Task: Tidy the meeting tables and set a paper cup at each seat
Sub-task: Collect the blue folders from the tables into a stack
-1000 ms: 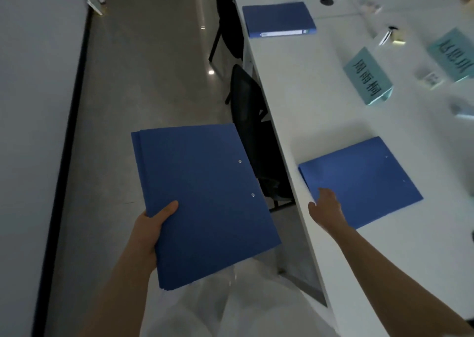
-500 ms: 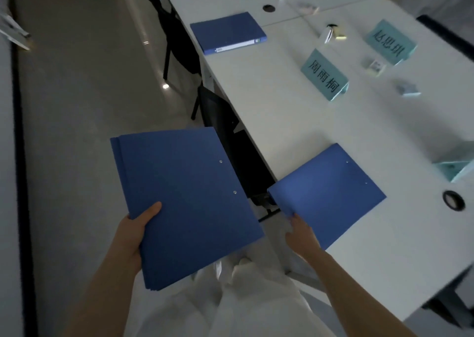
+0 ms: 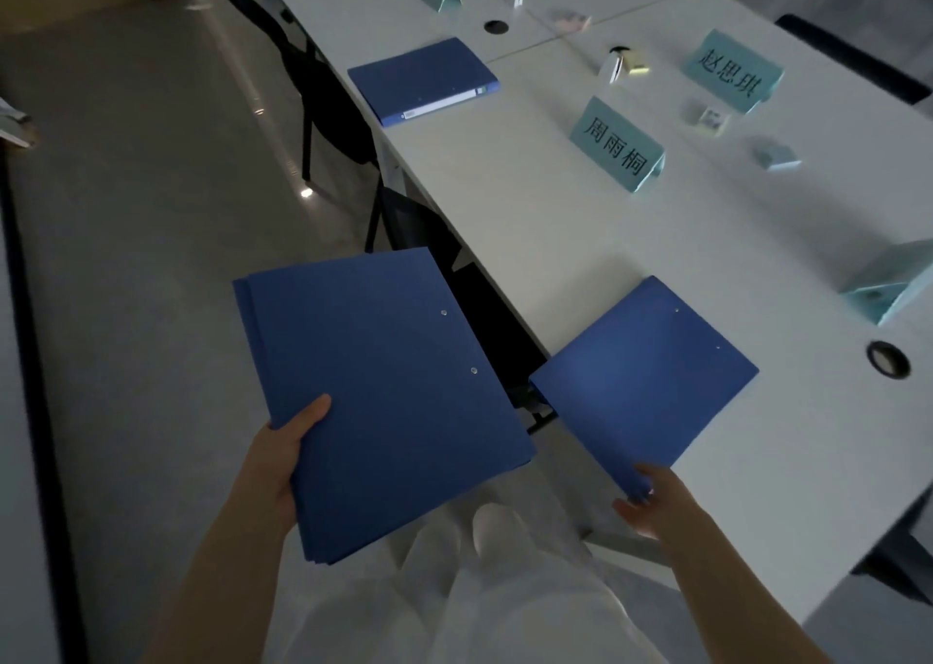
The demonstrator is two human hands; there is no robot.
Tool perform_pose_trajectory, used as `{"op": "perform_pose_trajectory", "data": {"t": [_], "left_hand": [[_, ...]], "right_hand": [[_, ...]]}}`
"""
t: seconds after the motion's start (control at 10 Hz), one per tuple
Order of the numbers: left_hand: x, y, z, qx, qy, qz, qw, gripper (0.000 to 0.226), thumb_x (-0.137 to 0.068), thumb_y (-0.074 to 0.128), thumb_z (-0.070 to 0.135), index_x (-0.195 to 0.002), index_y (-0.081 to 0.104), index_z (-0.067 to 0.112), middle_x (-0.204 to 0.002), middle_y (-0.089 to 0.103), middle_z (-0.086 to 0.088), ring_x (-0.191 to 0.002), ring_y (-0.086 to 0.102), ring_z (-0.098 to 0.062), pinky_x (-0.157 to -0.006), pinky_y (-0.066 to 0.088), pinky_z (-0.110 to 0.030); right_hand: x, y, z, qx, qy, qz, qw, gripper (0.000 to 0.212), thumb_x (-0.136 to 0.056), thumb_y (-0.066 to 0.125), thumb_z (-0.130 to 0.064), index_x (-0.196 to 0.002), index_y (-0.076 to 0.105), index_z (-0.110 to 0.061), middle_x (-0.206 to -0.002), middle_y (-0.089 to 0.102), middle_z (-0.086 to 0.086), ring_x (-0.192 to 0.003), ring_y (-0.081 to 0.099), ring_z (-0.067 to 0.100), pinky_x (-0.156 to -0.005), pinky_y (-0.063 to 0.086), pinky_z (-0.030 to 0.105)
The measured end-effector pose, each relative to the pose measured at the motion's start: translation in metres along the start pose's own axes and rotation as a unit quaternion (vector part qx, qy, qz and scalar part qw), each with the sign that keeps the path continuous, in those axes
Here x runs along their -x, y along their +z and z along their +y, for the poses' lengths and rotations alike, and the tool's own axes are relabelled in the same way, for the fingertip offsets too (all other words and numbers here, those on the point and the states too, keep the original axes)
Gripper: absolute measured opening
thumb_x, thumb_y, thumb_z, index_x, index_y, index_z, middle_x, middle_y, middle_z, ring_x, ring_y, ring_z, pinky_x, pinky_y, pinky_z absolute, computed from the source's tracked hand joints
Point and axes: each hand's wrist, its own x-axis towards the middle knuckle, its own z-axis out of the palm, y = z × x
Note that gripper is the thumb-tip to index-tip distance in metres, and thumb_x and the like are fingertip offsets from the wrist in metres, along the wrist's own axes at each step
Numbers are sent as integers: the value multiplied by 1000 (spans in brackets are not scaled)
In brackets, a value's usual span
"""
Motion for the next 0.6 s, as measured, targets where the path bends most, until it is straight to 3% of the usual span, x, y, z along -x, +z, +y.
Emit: {"op": "perform_pose_trajectory", "data": {"t": [0.1,0.2,0.3,0.4,0.5,0.6], "left_hand": [[1,-2,-2,-5,-2,-2,1000,40,-83,74,30,-120,64,17,-111,72,-7,-97,68,-34,-72,56,-47],[2,-2,-3,-3,-3,-4,1000,38,-84,73,28,-119,64,16,-110,72,-7,-96,68,-34,-70,56,-46],[2,-5,-6,-2,-7,-6,1000,41,-83,74,29,-121,64,16,-112,72,-8,-98,68,-36,-74,56,-48],[2,-5,-9,2,-10,-8,1000,40,-83,74,29,-120,64,16,-112,72,-8,-98,68,-36,-76,56,-49],[2,-5,-10,7,-9,-7,1000,39,-84,73,29,-120,63,16,-112,72,-8,-98,68,-35,-74,56,-49],[1,-8,-10,12,-9,-6,1000,39,-83,74,29,-119,64,16,-112,72,-9,-98,68,-36,-75,56,-50]], "right_hand": [[30,17,-11,-177,63,33,982,19,-94,49,-6,-112,46,-13,-97,48,9,-73,49,20,-60,50,20],[31,9,-11,-150,43,48,987,13,-91,60,-15,-88,47,-11,-88,48,6,-66,46,17,-57,44,24],[29,15,-22,-169,17,1,985,11,-94,54,-10,-104,51,-12,-107,56,7,-82,57,23,-79,50,33],[39,21,-28,-186,-31,-43,981,31,-92,41,8,-115,50,-11,-111,55,10,-97,58,28,-87,50,40],[51,25,-31,-233,-64,-88,966,35,-86,34,15,-101,54,-10,-94,56,8,-83,55,25,-74,52,37],[56,26,-31,-322,-43,-159,932,44,-88,50,10,-125,57,-12,-117,63,9,-96,62,26,-69,59,34]]}}
